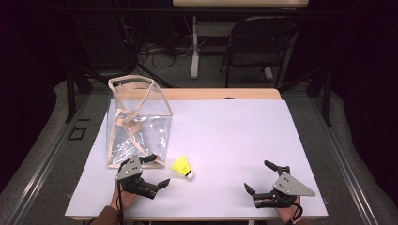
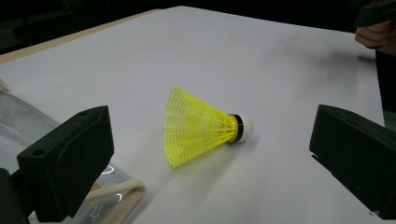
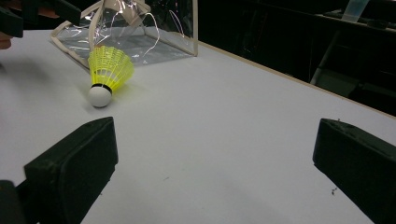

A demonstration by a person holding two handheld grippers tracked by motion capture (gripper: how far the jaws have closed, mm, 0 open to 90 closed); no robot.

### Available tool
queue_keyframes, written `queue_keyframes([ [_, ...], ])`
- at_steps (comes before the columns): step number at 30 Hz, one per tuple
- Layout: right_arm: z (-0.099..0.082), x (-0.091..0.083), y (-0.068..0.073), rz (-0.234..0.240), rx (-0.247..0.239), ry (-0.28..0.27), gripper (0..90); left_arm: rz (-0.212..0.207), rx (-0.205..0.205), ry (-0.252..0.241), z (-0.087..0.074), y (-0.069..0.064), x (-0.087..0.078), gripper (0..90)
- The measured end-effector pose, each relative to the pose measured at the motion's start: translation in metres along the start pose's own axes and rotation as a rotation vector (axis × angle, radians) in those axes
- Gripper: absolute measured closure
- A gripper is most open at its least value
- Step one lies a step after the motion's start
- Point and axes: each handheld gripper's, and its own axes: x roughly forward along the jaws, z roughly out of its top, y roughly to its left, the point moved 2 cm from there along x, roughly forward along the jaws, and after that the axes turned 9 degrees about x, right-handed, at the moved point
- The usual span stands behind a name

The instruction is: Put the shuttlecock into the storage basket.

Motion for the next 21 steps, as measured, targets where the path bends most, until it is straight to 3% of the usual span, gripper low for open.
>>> queue_keyframes([
  [15, 0.0, 0.0, 0.0, 0.0, -0.008, 0.01, 0.0, 0.0, 0.007, -0.003, 0.015, 0.006, 0.006, 0.0],
  [21, -0.001, 0.001, 0.0, -0.001, -0.008, 0.012, 0.0, -0.019, 0.012, -0.005, 0.022, 0.007, 0.009, 0.0],
])
